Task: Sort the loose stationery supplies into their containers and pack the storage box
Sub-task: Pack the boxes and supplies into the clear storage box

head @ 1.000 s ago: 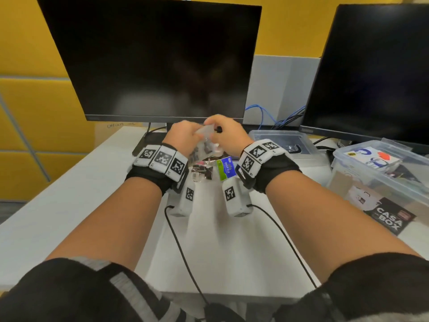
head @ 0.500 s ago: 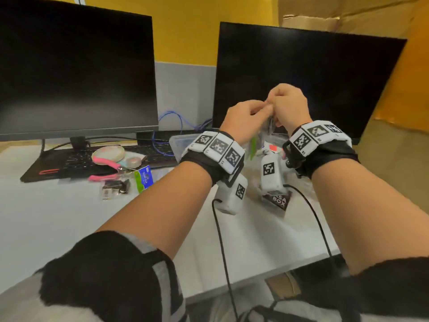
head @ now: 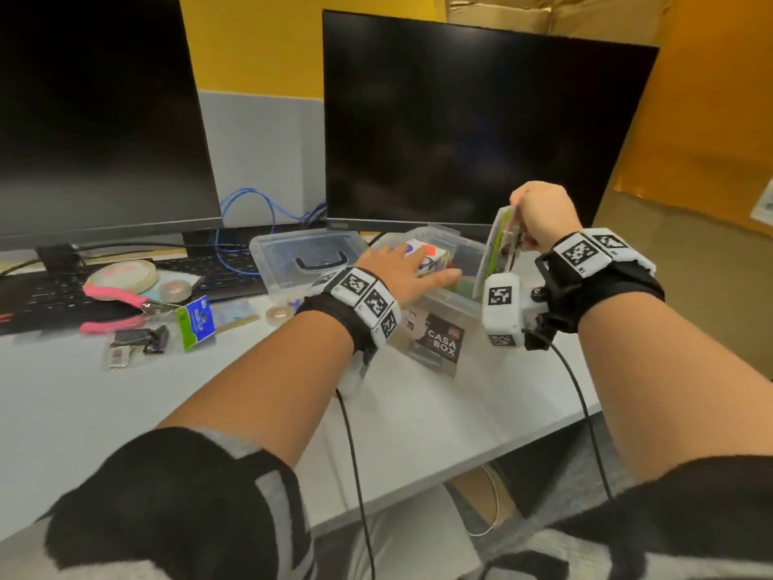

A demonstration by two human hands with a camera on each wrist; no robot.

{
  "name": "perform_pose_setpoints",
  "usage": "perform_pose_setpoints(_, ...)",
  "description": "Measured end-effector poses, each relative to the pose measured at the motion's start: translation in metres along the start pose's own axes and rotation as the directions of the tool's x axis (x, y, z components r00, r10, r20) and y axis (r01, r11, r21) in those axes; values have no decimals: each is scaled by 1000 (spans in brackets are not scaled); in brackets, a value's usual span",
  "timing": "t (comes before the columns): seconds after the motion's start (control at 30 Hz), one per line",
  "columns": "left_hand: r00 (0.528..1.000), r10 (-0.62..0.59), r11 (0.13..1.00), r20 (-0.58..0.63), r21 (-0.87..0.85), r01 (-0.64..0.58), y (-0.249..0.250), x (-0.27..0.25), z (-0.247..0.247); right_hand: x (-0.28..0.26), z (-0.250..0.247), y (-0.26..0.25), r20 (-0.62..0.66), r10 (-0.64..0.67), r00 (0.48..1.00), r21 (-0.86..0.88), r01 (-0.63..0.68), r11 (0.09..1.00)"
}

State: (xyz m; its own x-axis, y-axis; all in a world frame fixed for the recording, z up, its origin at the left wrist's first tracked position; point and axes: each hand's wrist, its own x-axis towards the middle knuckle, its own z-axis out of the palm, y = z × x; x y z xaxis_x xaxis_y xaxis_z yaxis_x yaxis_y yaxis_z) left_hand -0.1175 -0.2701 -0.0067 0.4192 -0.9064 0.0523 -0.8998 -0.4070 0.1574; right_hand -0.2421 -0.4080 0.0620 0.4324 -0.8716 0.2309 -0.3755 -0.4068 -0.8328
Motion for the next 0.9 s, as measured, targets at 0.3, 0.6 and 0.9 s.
perform_pose_setpoints(0.3, 978, -203, 963, -38, 175, 206, -20, -45, -6, -8, 18, -12, 353, -104, 930, 144, 56, 988)
perform_pose_setpoints(0.6, 964, -266, 903, 2, 350, 249, -16, -46, -46, -3, 24, -6, 494, -125, 860, 43, 120, 992)
perform_pose_setpoints(0.9, 997, -73, 996, 31, -43, 74, 16, -19, -34, 5, 31, -4, 633, -87, 769, -262, 319, 911)
